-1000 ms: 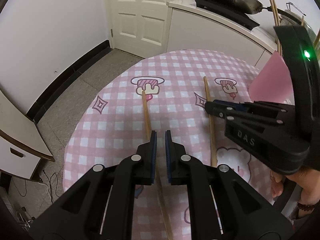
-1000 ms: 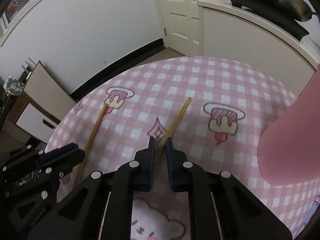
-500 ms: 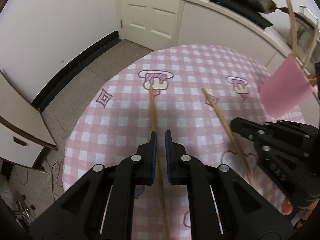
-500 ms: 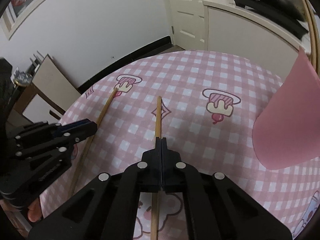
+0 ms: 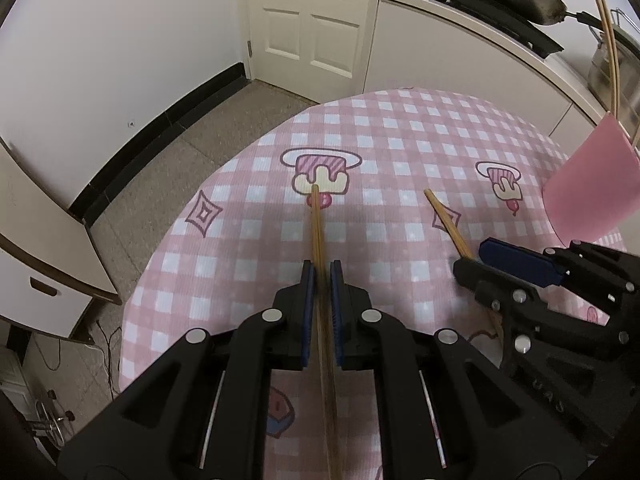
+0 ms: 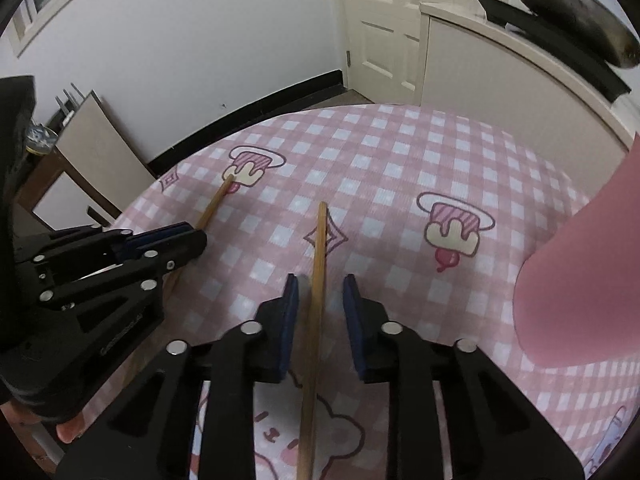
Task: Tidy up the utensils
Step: 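Lift both grasped chopsticks upright and carry them toward the pink cup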
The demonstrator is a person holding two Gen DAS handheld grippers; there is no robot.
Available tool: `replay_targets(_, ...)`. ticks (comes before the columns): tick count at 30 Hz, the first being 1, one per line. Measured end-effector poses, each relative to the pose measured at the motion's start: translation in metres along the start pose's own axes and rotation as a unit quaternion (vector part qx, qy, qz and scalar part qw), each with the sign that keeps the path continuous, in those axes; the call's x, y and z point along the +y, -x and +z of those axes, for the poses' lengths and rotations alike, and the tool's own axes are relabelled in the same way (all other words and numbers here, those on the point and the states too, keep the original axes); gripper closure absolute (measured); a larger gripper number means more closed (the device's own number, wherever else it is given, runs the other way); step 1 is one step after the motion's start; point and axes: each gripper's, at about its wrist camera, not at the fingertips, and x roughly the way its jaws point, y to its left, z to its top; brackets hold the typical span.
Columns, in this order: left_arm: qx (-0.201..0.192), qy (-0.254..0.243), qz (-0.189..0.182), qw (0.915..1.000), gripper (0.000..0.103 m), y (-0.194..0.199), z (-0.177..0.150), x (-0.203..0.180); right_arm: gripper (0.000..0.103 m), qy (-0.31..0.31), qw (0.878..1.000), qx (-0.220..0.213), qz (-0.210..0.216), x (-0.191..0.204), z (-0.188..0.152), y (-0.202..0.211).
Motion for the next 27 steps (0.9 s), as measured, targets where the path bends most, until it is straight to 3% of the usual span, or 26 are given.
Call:
replay_targets(2, -0.006, 0.007, -0.003, 1.0, 0.097, 0.001, -0.001, 0.002, 0.098, 0.002, 1.0, -0.003, -0.002, 0.001, 0.001, -0.002)
replay_targets(7, -0.026, 0.02, -0.022, 0.9992, 0.097, 0.019, -0.003, 0.003, 0.098, 0.009, 1.0, -0.023, 0.007, 0.005, -0.002, 0.011)
replay_targets(18, -0.126, 0.027, -0.065, 0.9895, 0.097, 0.13, -0.022, -0.012, 0.098, 0.035, 0.991, -0.122, 0.044, 0.021, -0.02, 0.121)
replay_targets(27, -0.192, 0.021, -0.08, 0.9779, 0.097, 0.201, -0.048, -0.051, 0.098, 0.044, 0.981, -0.182, 0.052, 0.004, -0.052, 0.194)
